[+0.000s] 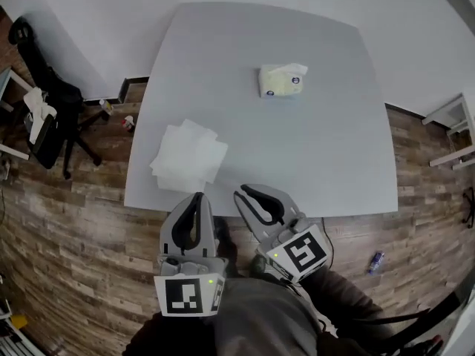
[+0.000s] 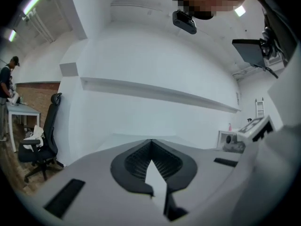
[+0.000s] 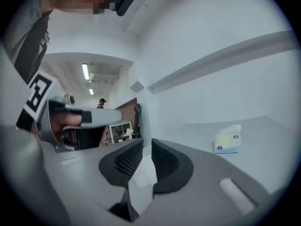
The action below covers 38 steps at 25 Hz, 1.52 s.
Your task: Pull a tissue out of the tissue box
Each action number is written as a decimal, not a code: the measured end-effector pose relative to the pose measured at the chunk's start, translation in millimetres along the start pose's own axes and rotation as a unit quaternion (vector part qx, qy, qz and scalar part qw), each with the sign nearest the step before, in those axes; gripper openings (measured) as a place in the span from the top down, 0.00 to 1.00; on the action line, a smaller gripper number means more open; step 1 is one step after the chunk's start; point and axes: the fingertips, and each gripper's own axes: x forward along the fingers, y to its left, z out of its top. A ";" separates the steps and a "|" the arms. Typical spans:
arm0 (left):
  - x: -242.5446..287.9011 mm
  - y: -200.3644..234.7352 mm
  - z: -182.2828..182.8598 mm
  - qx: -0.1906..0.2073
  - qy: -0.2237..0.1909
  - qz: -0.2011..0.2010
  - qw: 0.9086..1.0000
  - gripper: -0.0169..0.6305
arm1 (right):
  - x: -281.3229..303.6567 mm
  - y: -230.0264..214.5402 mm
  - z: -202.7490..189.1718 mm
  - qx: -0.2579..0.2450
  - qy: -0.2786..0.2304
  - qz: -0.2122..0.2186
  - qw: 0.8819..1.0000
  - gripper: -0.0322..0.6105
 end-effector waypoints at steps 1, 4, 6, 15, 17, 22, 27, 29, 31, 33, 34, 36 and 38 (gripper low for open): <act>-4.0 -18.7 3.7 0.011 -0.010 -0.008 1.000 0.97 | -23.3 -3.3 13.6 0.007 -0.013 -0.008 1.000 0.86; -15.6 -72.3 13.0 0.038 -0.030 -0.035 0.998 0.97 | -87.3 -11.9 46.4 0.020 -0.043 -0.041 0.998 0.90; -22.2 -101.7 20.5 0.042 -0.038 -0.049 0.997 0.97 | -120.3 -14.8 59.0 0.020 -0.050 -0.065 0.996 0.94; -52.0 -206.4 46.6 0.061 -0.037 -0.142 0.987 0.97 | -204.0 -2.9 92.5 0.014 -0.101 -0.111 0.989 0.95; -58.0 -214.5 48.2 0.073 -0.036 -0.157 0.984 0.97 | -212.5 3.1 99.0 0.008 -0.111 -0.119 0.987 0.95; -70.1 -225.0 50.2 0.099 -0.033 -0.191 0.976 0.97 | -225.6 16.0 112.3 -0.009 -0.133 -0.138 0.981 0.95; -61.9 -230.9 72.6 0.068 -0.083 -0.191 0.976 0.97 | -224.8 16.2 119.2 -0.021 -0.135 -0.144 0.980 0.95; -62.9 -233.8 69.7 0.068 -0.077 -0.199 0.975 0.97 | -226.0 16.8 118.7 -0.020 -0.135 -0.149 0.979 0.95; -64.3 -235.5 65.4 0.068 -0.072 -0.206 0.973 0.97 | -227.0 16.2 117.7 -0.019 -0.133 -0.154 0.979 0.95; -65.0 -234.9 63.2 0.068 -0.069 -0.209 0.973 0.97 | -227.6 15.8 117.2 -0.024 -0.131 -0.157 0.979 0.95; -65.3 -234.5 61.7 0.069 -0.066 -0.210 0.973 0.97 | -227.6 15.9 117.1 -0.025 -0.131 -0.157 0.979 0.95; -65.0 -233.8 61.7 0.069 -0.066 -0.209 0.973 0.97 | -227.5 16.3 117.1 -0.026 -0.131 -0.156 0.979 0.95; -65.2 -233.7 61.6 0.071 -0.066 -0.208 0.973 0.97 | -227.3 16.4 116.7 -0.026 -0.131 -0.156 0.979 0.95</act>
